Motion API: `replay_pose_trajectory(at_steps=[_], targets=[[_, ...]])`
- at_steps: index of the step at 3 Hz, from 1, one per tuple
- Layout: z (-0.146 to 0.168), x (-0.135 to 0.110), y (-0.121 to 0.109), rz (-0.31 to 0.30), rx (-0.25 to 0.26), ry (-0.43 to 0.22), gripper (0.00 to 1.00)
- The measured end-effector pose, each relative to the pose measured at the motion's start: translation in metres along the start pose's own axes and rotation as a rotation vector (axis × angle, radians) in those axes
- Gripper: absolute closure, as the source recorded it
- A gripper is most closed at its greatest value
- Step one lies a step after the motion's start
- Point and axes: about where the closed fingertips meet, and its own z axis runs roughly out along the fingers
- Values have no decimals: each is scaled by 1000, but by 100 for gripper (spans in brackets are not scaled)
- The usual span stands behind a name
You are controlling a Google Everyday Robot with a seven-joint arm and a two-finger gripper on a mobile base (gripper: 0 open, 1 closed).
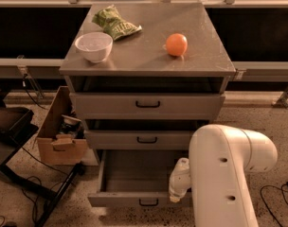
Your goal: Open bottom drawer
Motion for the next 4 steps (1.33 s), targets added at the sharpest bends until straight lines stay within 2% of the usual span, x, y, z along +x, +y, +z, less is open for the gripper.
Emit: replay_pose_trajectory(at_steps=[1, 2, 3, 4], targets=[[0, 0, 0, 0, 0, 0, 0], [8, 4, 7, 8, -4, 4, 0], [31, 32, 58, 36, -68, 48, 17], [33, 43, 76, 53, -88, 61, 39]])
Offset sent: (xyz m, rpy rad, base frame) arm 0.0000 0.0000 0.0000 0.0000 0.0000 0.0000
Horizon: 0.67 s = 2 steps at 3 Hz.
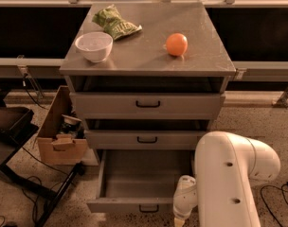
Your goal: Open bottom drawer
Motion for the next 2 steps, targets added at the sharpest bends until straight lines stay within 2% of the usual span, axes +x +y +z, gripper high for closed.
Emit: replay_pose_trajectory(at_steps=[1, 2], targets=[[-20, 9, 6, 17, 13, 9, 63], [-24, 8, 0, 18, 14, 9, 93]])
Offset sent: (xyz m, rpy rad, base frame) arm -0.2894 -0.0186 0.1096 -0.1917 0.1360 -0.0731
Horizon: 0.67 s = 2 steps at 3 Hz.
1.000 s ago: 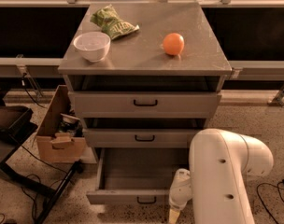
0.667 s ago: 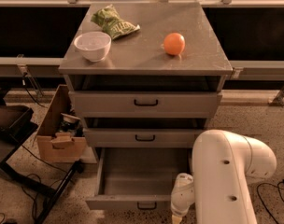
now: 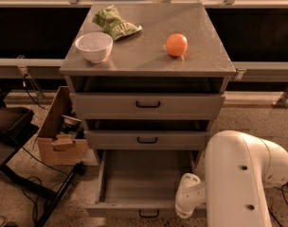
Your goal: Open bottom drawer
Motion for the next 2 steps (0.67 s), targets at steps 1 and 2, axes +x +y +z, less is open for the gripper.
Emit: replay_pose_trajectory(at_steps=[1, 2], targets=[[-1, 0, -4, 0, 0, 0, 100], [-2, -1, -8, 0, 0, 0, 100]])
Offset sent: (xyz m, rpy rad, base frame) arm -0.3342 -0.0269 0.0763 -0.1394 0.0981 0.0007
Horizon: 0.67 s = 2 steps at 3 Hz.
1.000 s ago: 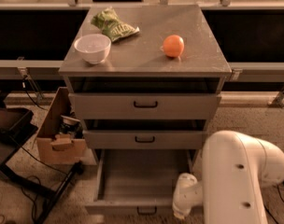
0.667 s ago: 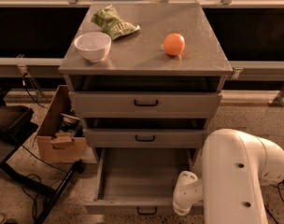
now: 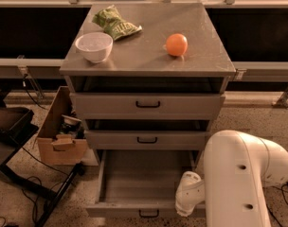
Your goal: Open bottom drawer
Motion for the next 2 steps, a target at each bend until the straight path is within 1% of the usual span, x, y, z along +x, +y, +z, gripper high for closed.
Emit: replay_pose_trajectory(at_steps=[1, 2], targets=[[-1, 0, -3, 0, 0, 0, 87], [-1, 0, -3, 0, 0, 0, 65]])
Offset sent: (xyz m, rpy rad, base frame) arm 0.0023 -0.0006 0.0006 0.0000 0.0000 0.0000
